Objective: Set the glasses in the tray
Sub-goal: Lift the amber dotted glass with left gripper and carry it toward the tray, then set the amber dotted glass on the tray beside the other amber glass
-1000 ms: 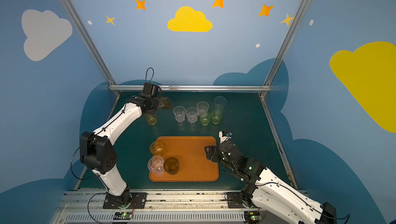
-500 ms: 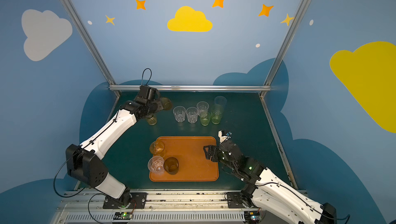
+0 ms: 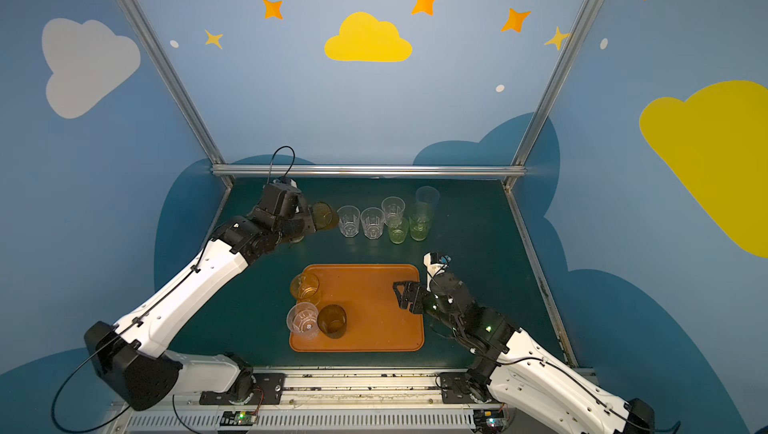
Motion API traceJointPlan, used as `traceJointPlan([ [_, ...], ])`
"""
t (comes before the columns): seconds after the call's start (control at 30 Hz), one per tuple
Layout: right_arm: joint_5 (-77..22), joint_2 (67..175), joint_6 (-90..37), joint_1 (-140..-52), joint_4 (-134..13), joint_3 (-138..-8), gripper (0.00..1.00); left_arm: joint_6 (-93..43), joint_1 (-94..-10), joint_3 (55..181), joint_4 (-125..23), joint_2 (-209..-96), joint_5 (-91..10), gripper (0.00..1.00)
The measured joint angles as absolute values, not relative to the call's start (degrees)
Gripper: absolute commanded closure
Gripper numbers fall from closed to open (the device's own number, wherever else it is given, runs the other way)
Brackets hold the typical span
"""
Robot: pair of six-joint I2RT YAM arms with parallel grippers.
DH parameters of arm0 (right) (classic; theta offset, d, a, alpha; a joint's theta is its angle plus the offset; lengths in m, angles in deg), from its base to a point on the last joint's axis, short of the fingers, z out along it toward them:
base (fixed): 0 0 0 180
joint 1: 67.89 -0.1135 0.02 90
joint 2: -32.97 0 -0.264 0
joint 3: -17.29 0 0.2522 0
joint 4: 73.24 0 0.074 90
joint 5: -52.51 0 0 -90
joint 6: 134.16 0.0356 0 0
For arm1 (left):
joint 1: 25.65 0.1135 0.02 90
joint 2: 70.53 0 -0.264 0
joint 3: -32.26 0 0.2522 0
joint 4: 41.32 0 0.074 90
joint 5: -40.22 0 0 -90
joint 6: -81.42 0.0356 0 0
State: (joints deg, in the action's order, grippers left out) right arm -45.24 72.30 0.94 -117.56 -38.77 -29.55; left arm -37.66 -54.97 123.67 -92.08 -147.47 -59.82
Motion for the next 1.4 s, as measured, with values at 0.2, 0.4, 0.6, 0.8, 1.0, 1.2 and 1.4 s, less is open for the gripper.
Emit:
traceJointPlan([
  [0.2,-44.89,69.83,0.81,-117.52,-40.14,-28.11,0.14,-37.07,-59.10,123.10,-95.86,-145.81,-60.11,0.96],
  [0.4,-44.93,68.98,0.64,-117.47,-40.82,-28.00,0.14,-36.26,-63.02,122.12,-100.27,-145.90,-60.11,0.96],
  [0.6,-44.97,69.33,0.59,-117.47,-41.41,-27.96,0.14,-35.82,-64.83,120.52,-102.79,-146.62,-60.17,0.96],
  [0.8,-45.15,70.40,0.59,-117.25,-41.94,-27.96,0.14,-35.73,-66.03,119.47,-104.21,-147.58,-60.13,0.96],
  [1.0,-45.15,71.71,0.59,-117.21,-42.42,-27.96,0.14,-35.73,-67.08,118.58,-104.78,-148.44,-60.06,0.96],
  [1.2,-45.17,72.67,0.59,-117.08,-43.23,-27.96,0.14,-35.76,-68.20,117.35,-105.10,-148.74,-59.80,0.96],
  [1.4,-45.17,73.48,0.64,-116.82,-43.42,-27.93,0.14,-35.78,-68.55,115.71,-105.28,-150.14,-59.71,0.96],
])
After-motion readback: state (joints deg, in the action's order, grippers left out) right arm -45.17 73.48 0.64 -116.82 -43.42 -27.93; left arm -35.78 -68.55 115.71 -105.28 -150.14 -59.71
